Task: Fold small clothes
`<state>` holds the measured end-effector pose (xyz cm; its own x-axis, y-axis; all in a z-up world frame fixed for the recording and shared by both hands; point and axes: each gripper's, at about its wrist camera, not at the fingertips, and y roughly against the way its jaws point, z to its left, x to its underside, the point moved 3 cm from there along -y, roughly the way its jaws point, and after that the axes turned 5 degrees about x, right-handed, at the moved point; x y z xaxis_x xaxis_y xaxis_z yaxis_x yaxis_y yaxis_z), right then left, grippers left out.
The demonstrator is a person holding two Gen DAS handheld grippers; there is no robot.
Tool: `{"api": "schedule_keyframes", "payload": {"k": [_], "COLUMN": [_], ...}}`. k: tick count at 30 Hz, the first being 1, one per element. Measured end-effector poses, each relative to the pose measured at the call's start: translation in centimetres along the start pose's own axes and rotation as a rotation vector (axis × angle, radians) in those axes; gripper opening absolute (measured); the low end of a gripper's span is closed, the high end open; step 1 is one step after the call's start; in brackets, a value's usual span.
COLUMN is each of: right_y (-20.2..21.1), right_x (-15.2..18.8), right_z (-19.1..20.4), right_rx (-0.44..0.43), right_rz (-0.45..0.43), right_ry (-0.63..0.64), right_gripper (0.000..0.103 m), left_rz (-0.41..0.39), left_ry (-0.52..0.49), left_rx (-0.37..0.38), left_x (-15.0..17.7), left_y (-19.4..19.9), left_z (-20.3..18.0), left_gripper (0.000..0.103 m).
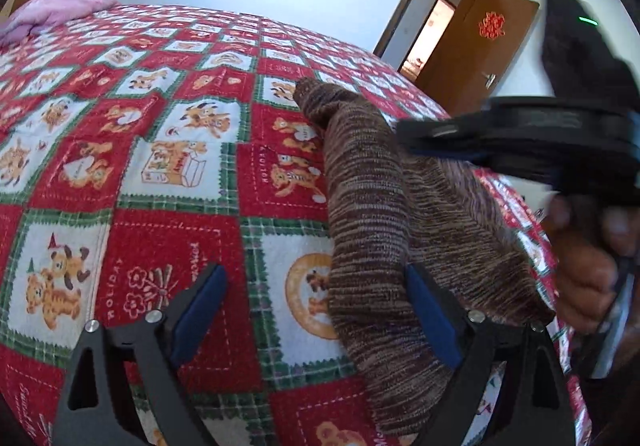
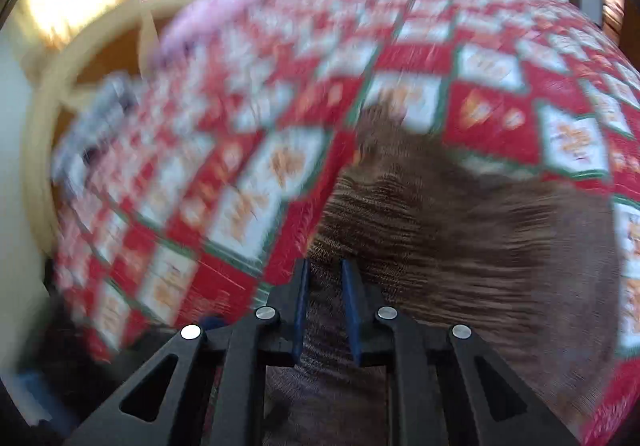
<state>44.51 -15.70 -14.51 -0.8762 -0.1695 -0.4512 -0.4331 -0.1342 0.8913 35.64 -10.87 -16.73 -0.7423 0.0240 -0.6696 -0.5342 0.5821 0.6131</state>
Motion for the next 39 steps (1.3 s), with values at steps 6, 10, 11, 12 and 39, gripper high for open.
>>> {"api": "schedule_keyframes", "payload": {"k": [6, 10, 11, 12, 39], "right_y": [0.2, 5.4, 6.3, 7.3, 13.2], "right_x": [0.3, 1.2, 1.4, 1.7, 17.3], "right_z": [0.5, -2.8, -3.7, -5.1, -7.9], "right_rx": [-0.037, -0.033, -0.016, 0.06, 0.151], "right_rz": [-0.057, -0.195, -0.214, -0.23, -0.187], "right_ry": [-0.022, -0.086, -0.096, -0.099, -0.173], "right_gripper": [0.017, 0.033, 0.033, 0.033, 0.033], "left_rz": [0.017, 0.015, 0.015, 0.011, 0.005], "left_ry": [0.011, -0.015, -0.019, -0.018, 0.022], "left_rx": [0.012, 0.0, -0.001, 0.008, -0.098], "left_x": [0.3, 0.6, 0.7, 0.7, -0.6], "left_y": [0.1, 0.2, 0.3, 0.3, -1.1], "left_z": [0.2, -0.2, -0.2, -0.3, 0.6], "left_gripper": [0.099, 0.099, 0.099, 0.1, 0.103]}}
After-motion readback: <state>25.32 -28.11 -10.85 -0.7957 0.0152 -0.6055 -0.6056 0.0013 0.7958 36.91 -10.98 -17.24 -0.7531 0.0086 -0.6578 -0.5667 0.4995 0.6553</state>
